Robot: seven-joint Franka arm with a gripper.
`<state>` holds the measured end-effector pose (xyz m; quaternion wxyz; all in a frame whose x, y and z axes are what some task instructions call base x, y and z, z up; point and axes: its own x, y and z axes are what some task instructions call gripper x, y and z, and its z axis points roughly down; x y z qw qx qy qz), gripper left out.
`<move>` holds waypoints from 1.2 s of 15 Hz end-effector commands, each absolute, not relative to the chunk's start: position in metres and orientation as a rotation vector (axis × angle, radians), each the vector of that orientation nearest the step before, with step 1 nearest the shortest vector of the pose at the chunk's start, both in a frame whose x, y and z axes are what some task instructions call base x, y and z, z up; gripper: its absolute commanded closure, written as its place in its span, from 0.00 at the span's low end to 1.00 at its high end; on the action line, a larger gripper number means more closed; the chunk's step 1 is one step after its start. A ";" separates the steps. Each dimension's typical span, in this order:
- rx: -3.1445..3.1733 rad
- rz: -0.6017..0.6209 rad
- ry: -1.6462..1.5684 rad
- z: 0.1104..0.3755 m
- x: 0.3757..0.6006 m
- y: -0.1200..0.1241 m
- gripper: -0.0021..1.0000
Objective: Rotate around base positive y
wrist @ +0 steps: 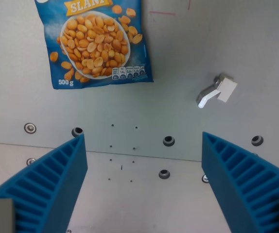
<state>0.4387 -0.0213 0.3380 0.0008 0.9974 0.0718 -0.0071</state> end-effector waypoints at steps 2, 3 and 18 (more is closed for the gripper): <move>3.133 -0.054 0.227 0.341 0.438 -0.021 0.00; 3.133 -0.075 0.227 0.341 0.438 -0.021 0.00; 3.124 -0.389 0.227 0.341 0.438 -0.021 0.00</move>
